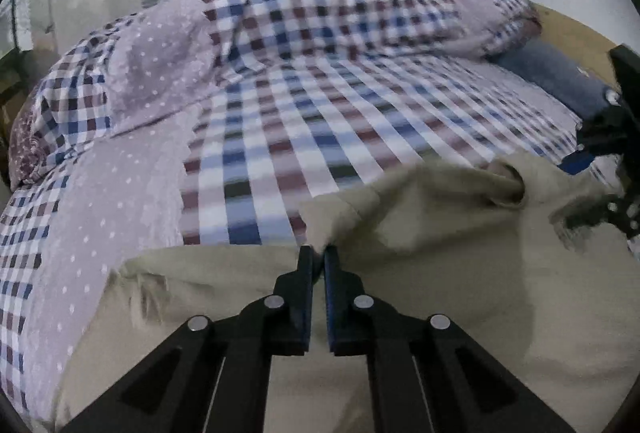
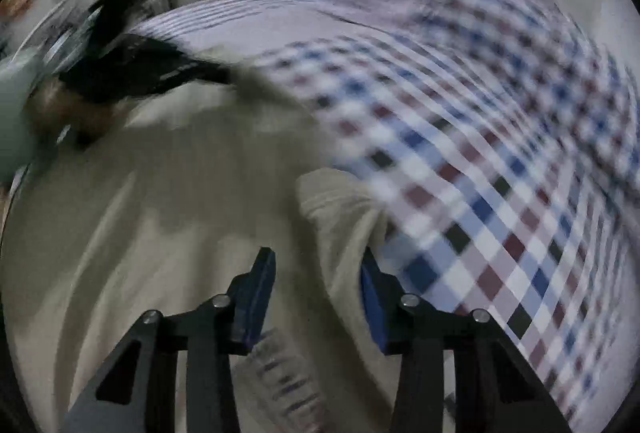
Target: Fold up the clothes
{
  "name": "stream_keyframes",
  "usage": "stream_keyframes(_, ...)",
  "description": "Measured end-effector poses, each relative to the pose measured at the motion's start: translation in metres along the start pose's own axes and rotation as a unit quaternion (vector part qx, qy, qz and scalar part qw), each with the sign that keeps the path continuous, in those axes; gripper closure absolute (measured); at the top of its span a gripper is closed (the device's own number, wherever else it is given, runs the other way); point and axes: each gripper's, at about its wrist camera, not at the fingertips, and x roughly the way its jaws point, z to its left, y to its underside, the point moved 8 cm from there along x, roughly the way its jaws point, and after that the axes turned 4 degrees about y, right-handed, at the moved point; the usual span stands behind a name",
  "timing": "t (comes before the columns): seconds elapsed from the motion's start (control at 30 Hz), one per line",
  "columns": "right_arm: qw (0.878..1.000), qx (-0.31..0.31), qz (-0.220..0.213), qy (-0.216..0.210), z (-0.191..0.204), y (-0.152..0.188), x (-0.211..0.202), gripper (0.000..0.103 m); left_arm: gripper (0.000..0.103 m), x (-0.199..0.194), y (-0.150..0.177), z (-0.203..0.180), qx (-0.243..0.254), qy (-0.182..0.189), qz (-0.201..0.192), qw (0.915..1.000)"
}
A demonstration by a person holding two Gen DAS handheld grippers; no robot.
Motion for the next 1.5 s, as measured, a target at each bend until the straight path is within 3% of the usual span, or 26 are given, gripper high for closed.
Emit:
stream_keyframes(0.17, 0.990, -0.103, 0.045, -0.089, 0.079, 0.030, -0.031, 0.059, 0.098, -0.019, 0.037, -0.005, 0.000, 0.024, 0.036, 0.9991)
stream_keyframes(0.23, 0.989, -0.103, 0.046, -0.090, 0.081, 0.033, -0.041, 0.059, 0.095, -0.029, 0.043, -0.004, -0.007, 0.040, 0.030, 0.9987)
stream_keyframes(0.3, 0.994, -0.070, 0.020, -0.082, 0.063, 0.027, -0.053, 0.058, 0.089, -0.037, 0.047, -0.004, -0.013, 0.051, 0.025, 0.9983)
stream_keyframes(0.37, 0.998, -0.016, -0.017, -0.060, 0.033, 0.014, -0.059, 0.050, 0.064, -0.043, 0.050, -0.003, -0.018, 0.061, 0.018, 0.9978)
stream_keyframes(0.43, 0.999, 0.003, -0.026, -0.041, 0.017, 0.004, -0.054, 0.050, 0.048, -0.046, 0.050, -0.001, -0.028, 0.065, 0.010, 0.9975)
stream_keyframes(0.47, 0.999, 0.005, -0.023, -0.030, 0.012, 0.000, -0.046, 0.050, 0.046, -0.045, 0.049, 0.001, -0.033, 0.067, 0.008, 0.9972)
stream_keyframes(0.63, 0.999, -0.010, -0.001, -0.036, 0.015, -0.007, -0.014, 0.051, 0.046, -0.043, 0.042, 0.001, -0.029, 0.078, 0.002, 0.9965)
stream_keyframes(0.83, 0.998, -0.030, 0.021, -0.049, 0.030, -0.014, 0.015, 0.052, 0.046, -0.030, 0.028, -0.025, 0.075, 0.082, 0.015, 0.9937)
stream_keyframes(0.97, 0.998, -0.026, 0.027, -0.059, 0.029, -0.015, 0.019, 0.052, 0.046, -0.023, 0.014, -0.036, 0.113, 0.081, 0.013, 0.9902)
stream_keyframes(1.1, 0.997, -0.022, 0.033, -0.060, 0.029, -0.013, 0.022, 0.052, 0.048, -0.008, 0.011, -0.036, 0.163, 0.050, 0.038, 0.9846)
stream_keyframes(1.17, 0.997, -0.021, 0.035, -0.062, 0.030, -0.011, 0.023, 0.052, 0.072, 0.002, 0.015, -0.033, 0.169, 0.044, 0.063, 0.9826)
stream_keyframes(1.27, 0.997, -0.024, 0.042, -0.056, 0.031, -0.008, 0.028, 0.053, 0.089, 0.010, 0.021, -0.034, 0.176, 0.050, 0.077, 0.9801)
stream_keyframes(1.3, 0.997, -0.025, 0.044, -0.055, 0.032, -0.008, 0.030, 0.055, 0.093, 0.010, 0.021, -0.036, 0.179, 0.055, 0.077, 0.9794)
stream_keyframes(1.37, 0.998, -0.028, 0.043, -0.041, 0.030, -0.008, 0.030, 0.083, 0.095, 0.011, 0.016, -0.035, 0.174, 0.051, 0.066, 0.9811)
stream_keyframes(1.43, 0.999, -0.021, 0.028, -0.027, 0.024, -0.011, 0.024, 0.095, 0.096, 0.009, 0.008, -0.029, 0.159, 0.044, 0.048, 0.9852)
stream_keyframes(1.5, 1.000, -0.008, 0.009, -0.010, 0.013, -0.016, 0.014, 0.096, 0.097, 0.010, -0.002, -0.019, 0.143, 0.027, 0.034, 0.9888)
